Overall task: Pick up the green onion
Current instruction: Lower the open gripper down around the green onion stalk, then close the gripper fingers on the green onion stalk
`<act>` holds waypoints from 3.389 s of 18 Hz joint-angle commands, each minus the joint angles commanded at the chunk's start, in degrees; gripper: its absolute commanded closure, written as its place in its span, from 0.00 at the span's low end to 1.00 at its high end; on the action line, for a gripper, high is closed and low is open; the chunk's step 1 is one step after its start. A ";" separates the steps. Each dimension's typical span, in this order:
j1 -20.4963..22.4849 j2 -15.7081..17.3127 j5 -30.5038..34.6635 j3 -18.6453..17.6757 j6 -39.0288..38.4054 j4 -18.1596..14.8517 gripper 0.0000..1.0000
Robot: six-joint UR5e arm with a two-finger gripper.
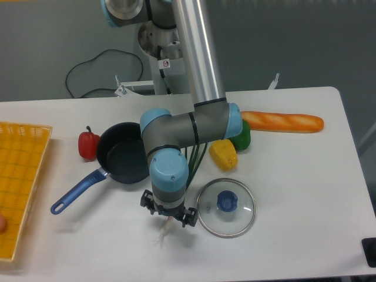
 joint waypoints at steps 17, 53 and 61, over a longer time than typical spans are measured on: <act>-0.35 -0.53 0.00 -0.26 -3.17 1.76 0.00; -1.05 -2.02 0.00 -0.53 -2.64 1.67 0.30; -1.05 -2.02 0.09 -0.44 -2.64 1.67 0.49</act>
